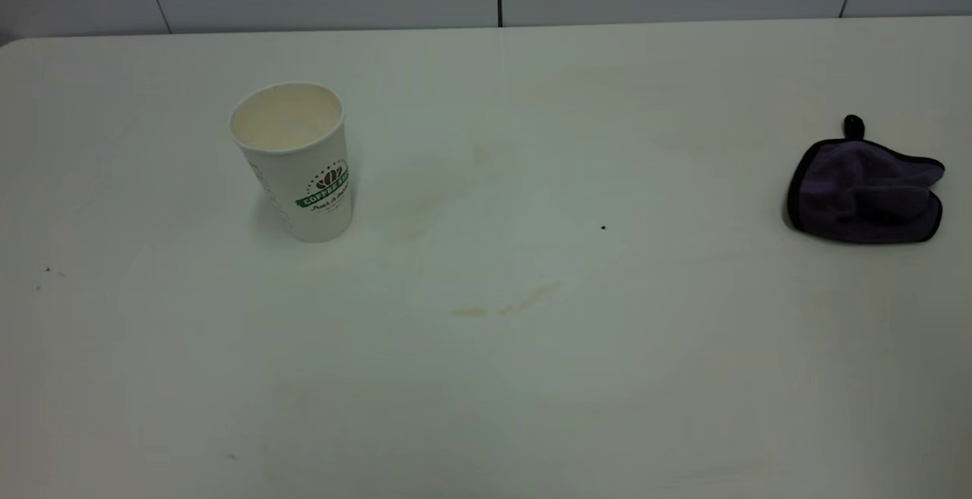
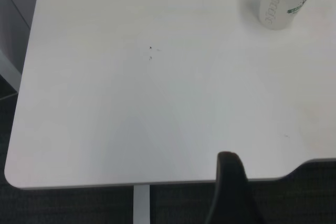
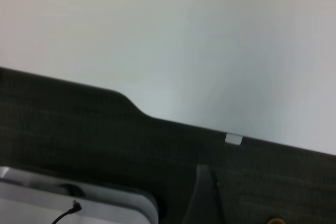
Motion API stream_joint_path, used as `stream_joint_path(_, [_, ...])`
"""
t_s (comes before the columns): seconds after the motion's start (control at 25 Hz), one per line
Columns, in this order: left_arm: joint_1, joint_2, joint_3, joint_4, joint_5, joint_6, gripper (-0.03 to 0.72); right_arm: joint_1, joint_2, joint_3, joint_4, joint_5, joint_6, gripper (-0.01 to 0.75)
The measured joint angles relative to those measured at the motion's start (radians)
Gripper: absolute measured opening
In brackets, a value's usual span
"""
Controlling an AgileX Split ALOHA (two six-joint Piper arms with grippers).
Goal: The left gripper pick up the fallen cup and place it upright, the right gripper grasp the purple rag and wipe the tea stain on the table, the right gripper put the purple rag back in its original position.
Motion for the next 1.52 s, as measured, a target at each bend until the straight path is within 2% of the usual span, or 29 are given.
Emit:
stream_joint_path(0.44, [0.000,0.000,0.000,0.000,0.000,0.000,0.524,0.000,-0.152,0.042,-0.005,0.024,0.018,0.610])
stream_joint_path(0.96, [0.000,0.000,0.000,0.000,0.000,0.002,0.524,0.015,-0.167,0.048,-0.003,0.026,0.019,0.411])
stream_joint_path(1.04, [0.000,0.000,0.000,0.000,0.000,0.002,0.524,-0.009,-0.195,0.048,-0.002,0.026,0.019,0.385])
stream_joint_path(1.32, [0.000,0.000,0.000,0.000,0.000,0.002,0.524,-0.200,-0.431,0.048,-0.047,0.036,0.019,0.303])
stream_joint_path(1.52, [0.000,0.000,0.000,0.000,0.000,0.002,0.524,-0.238,-0.532,0.048,-0.052,0.043,0.020,0.247])
